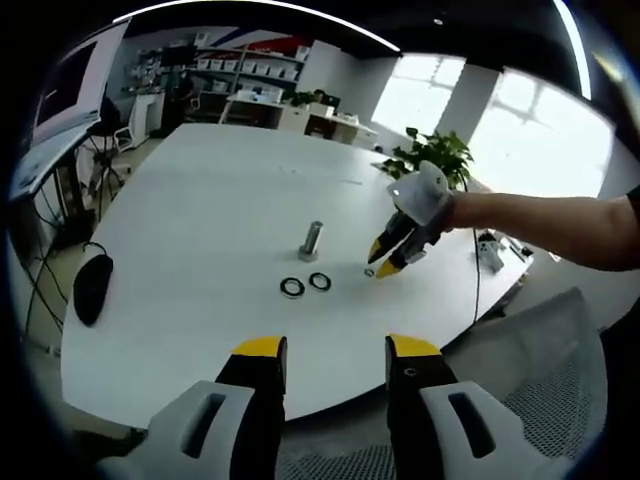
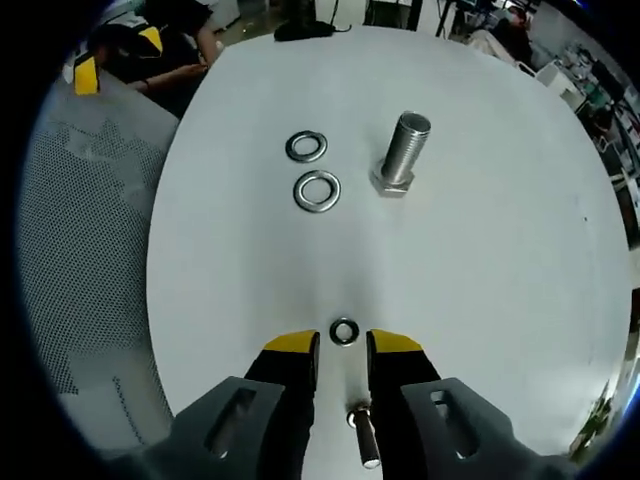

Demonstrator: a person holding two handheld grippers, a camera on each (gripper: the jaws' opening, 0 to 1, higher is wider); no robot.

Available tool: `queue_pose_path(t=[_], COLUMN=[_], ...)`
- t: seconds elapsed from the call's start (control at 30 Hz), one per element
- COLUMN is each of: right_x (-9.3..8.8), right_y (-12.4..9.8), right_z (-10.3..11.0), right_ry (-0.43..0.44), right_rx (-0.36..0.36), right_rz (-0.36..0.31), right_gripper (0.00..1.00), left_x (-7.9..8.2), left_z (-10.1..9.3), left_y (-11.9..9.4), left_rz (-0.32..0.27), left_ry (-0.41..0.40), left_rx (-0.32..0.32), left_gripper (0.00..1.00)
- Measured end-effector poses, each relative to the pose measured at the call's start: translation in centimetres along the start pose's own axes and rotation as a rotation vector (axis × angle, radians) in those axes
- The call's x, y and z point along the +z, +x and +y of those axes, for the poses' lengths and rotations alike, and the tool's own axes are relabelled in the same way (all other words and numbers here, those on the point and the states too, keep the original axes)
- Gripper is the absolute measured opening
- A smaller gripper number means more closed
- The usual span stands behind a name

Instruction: Place the washer onto the threaded stud by aligning its center hole with the stud, sliding it down to the base, and recovering from edge contact or off-axis alignment until the washer reaches the visible bottom stop.

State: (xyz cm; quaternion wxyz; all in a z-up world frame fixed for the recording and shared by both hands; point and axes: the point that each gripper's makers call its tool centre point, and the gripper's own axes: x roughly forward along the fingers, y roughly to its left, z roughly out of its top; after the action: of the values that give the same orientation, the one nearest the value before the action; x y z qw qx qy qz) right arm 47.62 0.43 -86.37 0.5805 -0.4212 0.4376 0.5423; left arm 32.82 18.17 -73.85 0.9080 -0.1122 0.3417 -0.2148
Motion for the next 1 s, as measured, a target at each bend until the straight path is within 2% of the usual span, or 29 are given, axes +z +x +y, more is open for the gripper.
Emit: queue_pose_path(t=[0.5,0.6,0.63,1.0], right_x=[-0.06,-0.03,0.01,0.02], right_y=[0.40,0.44,0.47,0.13], right_z=[-0.15,-0.36,-0.34,-0.02], right_ry=[0.045,0.064,0.068,0.056], right_rx=[-0.003,-0.012,-0.014,-0.039], right_rz=[-0.001,-0.005,-0.007,-0.016], right_gripper=[0.21,0.19,0.15,0.13], left_x=[0.05,0.08,0.09,0.14], left_z=[-0.06,-0.06,-0.05,-0.05], left_y=[-0.03,-0.03,-0.04,-0.05], left_rz=[-0.003,-0.004,-0.005,-0.008], left_ry=[0.001,0.000,-0.001,-0.002], left_rx=[-0.001,-0.001,-0.001,-0.001], left_gripper=[0.37,0.37,0.37,0.37])
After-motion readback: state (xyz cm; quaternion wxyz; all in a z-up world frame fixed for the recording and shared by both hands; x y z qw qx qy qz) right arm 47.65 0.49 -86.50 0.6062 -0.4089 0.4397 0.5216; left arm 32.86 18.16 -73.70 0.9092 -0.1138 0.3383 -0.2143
